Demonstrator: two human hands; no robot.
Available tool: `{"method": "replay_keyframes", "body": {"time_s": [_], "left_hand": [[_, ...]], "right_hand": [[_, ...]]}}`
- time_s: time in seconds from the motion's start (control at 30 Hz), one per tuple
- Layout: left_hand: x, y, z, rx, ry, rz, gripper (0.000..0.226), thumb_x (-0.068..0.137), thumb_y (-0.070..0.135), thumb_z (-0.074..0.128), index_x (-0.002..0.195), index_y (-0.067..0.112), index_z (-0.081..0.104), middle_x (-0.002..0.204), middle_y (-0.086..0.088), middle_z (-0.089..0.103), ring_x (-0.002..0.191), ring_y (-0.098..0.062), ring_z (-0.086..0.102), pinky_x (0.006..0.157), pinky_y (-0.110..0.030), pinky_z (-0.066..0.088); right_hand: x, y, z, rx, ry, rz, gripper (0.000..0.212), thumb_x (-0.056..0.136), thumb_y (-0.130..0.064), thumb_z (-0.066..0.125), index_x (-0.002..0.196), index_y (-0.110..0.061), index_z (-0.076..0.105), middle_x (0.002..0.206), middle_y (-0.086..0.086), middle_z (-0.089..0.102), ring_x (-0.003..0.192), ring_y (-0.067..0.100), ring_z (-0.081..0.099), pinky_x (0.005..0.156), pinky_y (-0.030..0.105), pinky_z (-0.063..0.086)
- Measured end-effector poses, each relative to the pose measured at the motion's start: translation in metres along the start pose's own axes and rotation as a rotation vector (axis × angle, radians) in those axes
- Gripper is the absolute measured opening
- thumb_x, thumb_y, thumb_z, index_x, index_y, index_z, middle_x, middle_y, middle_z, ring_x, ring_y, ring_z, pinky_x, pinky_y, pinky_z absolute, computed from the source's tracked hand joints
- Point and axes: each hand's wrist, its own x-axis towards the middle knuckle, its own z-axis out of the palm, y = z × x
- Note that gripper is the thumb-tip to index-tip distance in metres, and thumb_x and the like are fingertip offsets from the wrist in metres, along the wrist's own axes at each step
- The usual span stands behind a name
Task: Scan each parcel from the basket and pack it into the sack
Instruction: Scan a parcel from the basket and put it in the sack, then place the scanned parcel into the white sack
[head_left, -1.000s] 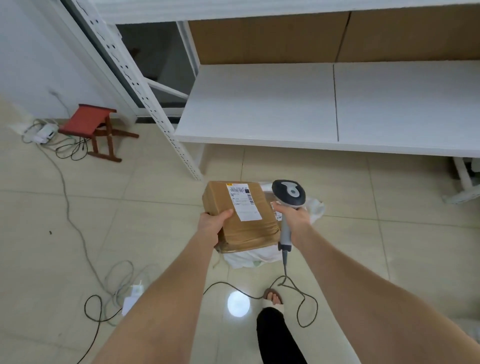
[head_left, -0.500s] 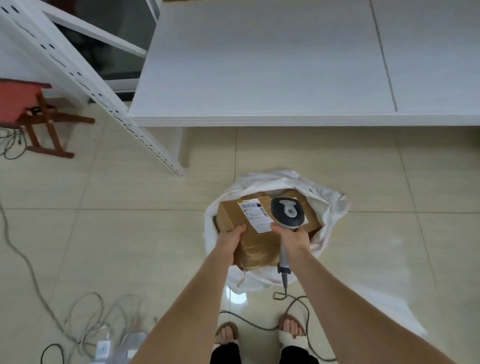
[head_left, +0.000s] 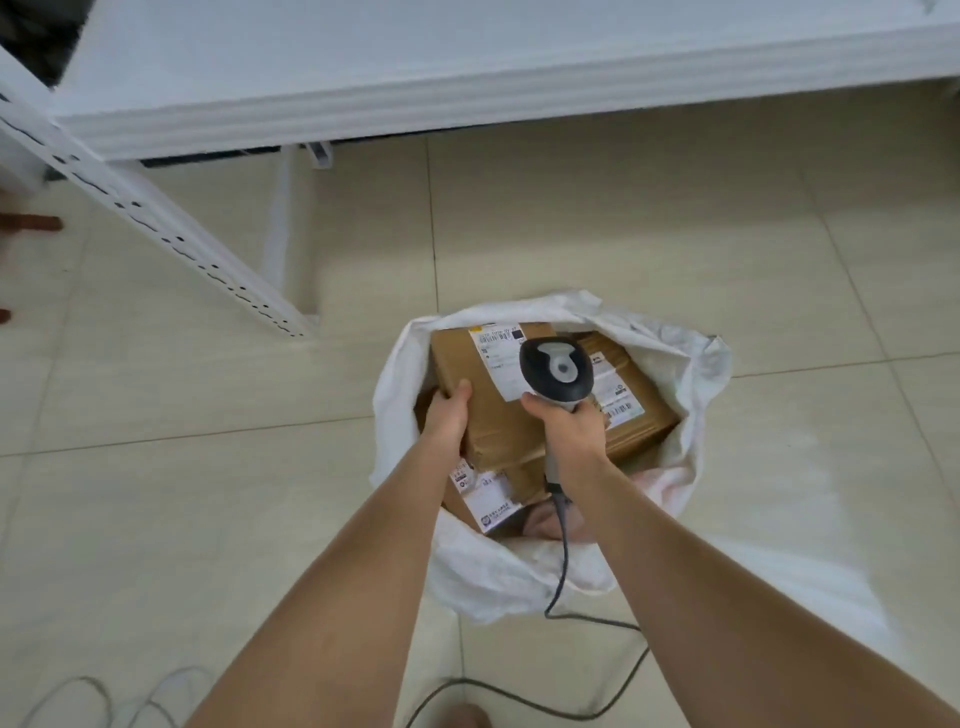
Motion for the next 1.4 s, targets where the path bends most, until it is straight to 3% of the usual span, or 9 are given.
{"method": "replay_keyframes", "body": {"time_s": [0.17,0.27,0.33,0.47,0.57,0.67,1.0,1.23,1.4], "left_hand": [[0.03,-0.011,-0.021,0.307,0.21,0.152,0.054,0.091,0.018,0.052,0.143,0.013,0.037,0.134,-0.012,0.052,0.111,-0.029,0.054,0.079,-0.036,0.051],[0.042,0.0,-0.035,0.396,0.386,0.3,0.056,0.092,0.012,0.049,0.145,0.015,0.032,0.145,-0.012,0.039,0.13,-0.03,0.041,0.107,-0.038,0.036],[0.046,0.002,-0.043,0.43,0.45,0.35,0.06,0.092,0.007,0.046,0.149,0.015,0.027,0.148,-0.013,0.035,0.135,-0.031,0.035,0.111,-0.041,0.032],[0.039,-0.006,-0.051,0.434,0.254,0.215,0.049,0.095,0.005,0.041,0.143,0.017,0.04,0.131,-0.013,0.052,0.116,-0.032,0.051,0.1,-0.043,0.045],[0.014,-0.001,-0.046,0.327,0.133,0.128,0.02,0.095,0.006,0.045,0.104,0.01,0.063,0.097,-0.013,0.062,0.09,-0.027,0.057,0.078,-0.037,0.051],[-0.018,0.017,-0.038,0.347,0.085,0.14,0.024,0.091,0.004,0.049,0.074,0.02,0.054,0.076,-0.004,0.056,0.07,-0.018,0.054,0.069,-0.033,0.049],[-0.219,0.12,0.021,0.456,-0.02,0.21,0.018,0.091,0.005,0.05,0.102,0.012,0.062,0.094,-0.009,0.055,0.082,-0.024,0.052,0.063,-0.03,0.046],[-0.394,0.173,0.099,0.653,-0.164,0.426,0.035,0.091,0.007,0.051,0.123,0.013,0.063,0.123,-0.009,0.06,0.108,-0.027,0.058,0.098,-0.04,0.049],[-0.499,0.186,0.157,0.752,-0.287,0.539,0.032,0.093,0.008,0.051,0.122,0.016,0.063,0.119,-0.008,0.059,0.09,-0.022,0.053,0.078,-0.031,0.05]], "right_hand": [[0.018,0.017,0.017,0.092,-0.082,0.06,0.033,0.082,-0.019,0.076,0.075,-0.03,0.045,0.078,-0.016,0.049,0.071,-0.002,0.04,0.087,0.031,0.032],[0.024,0.021,0.032,0.102,-0.163,0.079,0.028,0.082,-0.02,0.077,0.089,-0.025,0.05,0.081,-0.013,0.053,0.076,0.004,0.048,0.087,0.031,0.036],[0.029,0.023,0.043,0.096,-0.217,0.067,0.029,0.084,-0.02,0.076,0.1,-0.02,0.052,0.089,-0.009,0.056,0.089,0.012,0.053,0.091,0.031,0.038],[0.026,0.02,0.053,0.045,-0.292,0.071,0.044,0.085,-0.016,0.074,0.124,-0.006,0.056,0.108,0.003,0.057,0.1,0.016,0.051,0.092,0.026,0.039],[0.012,0.012,0.041,0.052,-0.246,0.059,0.042,0.086,-0.013,0.073,0.123,-0.005,0.056,0.102,-0.001,0.057,0.096,0.015,0.053,0.084,0.021,0.041],[-0.011,0.0,0.017,0.127,-0.212,0.104,0.032,0.085,-0.008,0.073,0.113,-0.004,0.058,0.095,0.004,0.066,0.078,0.015,0.064,0.059,0.016,0.051],[-0.159,-0.114,-0.109,0.219,-0.098,0.094,0.013,0.081,0.001,0.07,0.083,-0.006,0.06,0.066,0.008,0.058,0.053,0.014,0.052,0.051,0.023,0.046],[-0.28,-0.204,-0.227,0.352,-0.009,-0.018,0.013,0.085,0.0,0.066,0.08,-0.006,0.055,0.061,0.007,0.052,0.046,0.013,0.049,0.046,0.021,0.041],[-0.349,-0.244,-0.31,0.502,0.135,-0.054,0.014,0.086,-0.003,0.064,0.077,-0.008,0.056,0.052,0.004,0.053,0.045,0.015,0.047,0.047,0.022,0.039]]}}
